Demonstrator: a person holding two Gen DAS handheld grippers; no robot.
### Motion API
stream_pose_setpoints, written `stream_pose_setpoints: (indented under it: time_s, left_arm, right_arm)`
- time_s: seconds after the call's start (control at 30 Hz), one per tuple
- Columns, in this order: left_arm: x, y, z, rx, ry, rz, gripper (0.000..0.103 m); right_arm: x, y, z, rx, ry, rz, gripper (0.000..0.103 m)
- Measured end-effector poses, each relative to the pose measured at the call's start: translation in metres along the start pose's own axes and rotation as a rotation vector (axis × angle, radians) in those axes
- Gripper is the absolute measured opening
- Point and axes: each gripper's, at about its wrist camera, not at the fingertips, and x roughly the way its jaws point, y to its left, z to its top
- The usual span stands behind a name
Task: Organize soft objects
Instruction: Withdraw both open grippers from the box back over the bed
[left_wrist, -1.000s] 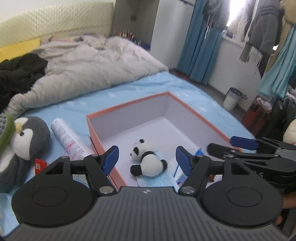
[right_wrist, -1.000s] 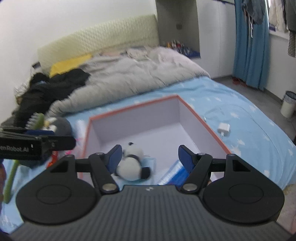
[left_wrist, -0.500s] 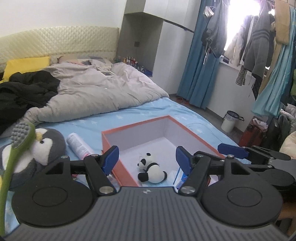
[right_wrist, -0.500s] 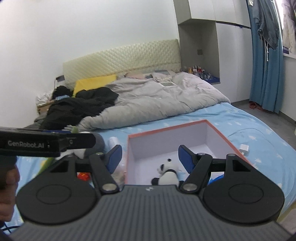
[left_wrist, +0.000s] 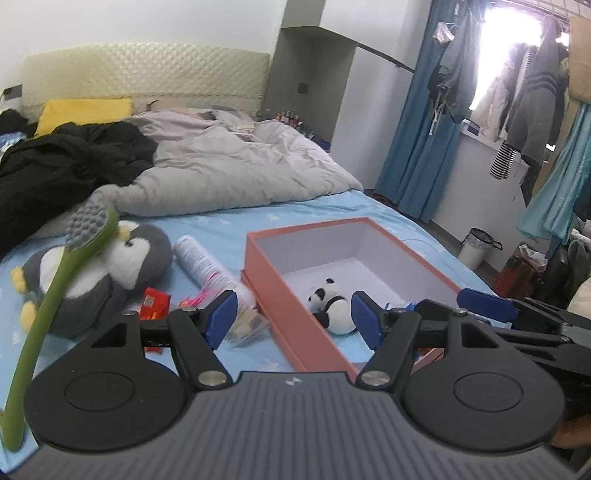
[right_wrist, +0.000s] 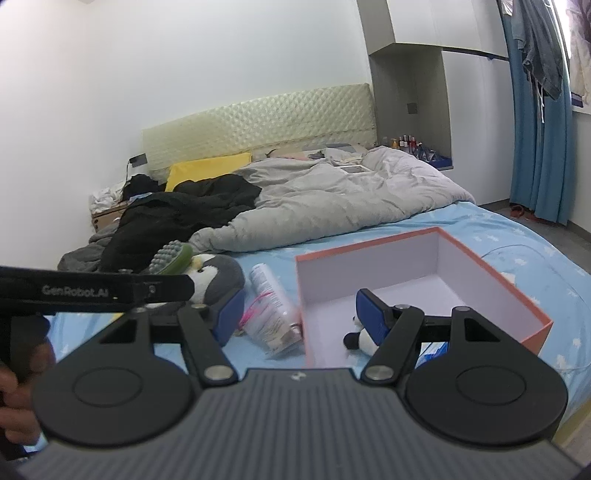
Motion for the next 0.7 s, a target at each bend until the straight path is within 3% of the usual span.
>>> stream_pose_setpoints:
  time_s: [0.2, 0.47, 0.7]
  left_arm:
    - [-0.007, 0.009, -0.022, 0.001, 0.012, 0.039, 0.073]
    - [-0.018, 0.022, -0.042, -0.032, 0.029, 0.029, 0.073]
    - [-0.024, 0.04, -0.064, -0.043, 0.049, 0.086, 0.073]
  right_arm:
    - [-0.01, 0.016, -0.015, -0.024, -0.009, 0.005, 0.07]
    - [-0.014, 0.029, -0.035, -0.016, 0.036, 0.015, 0.07]
    - [-0.007, 0.046, -0.056, -0.02, 0.104, 0.026, 0.07]
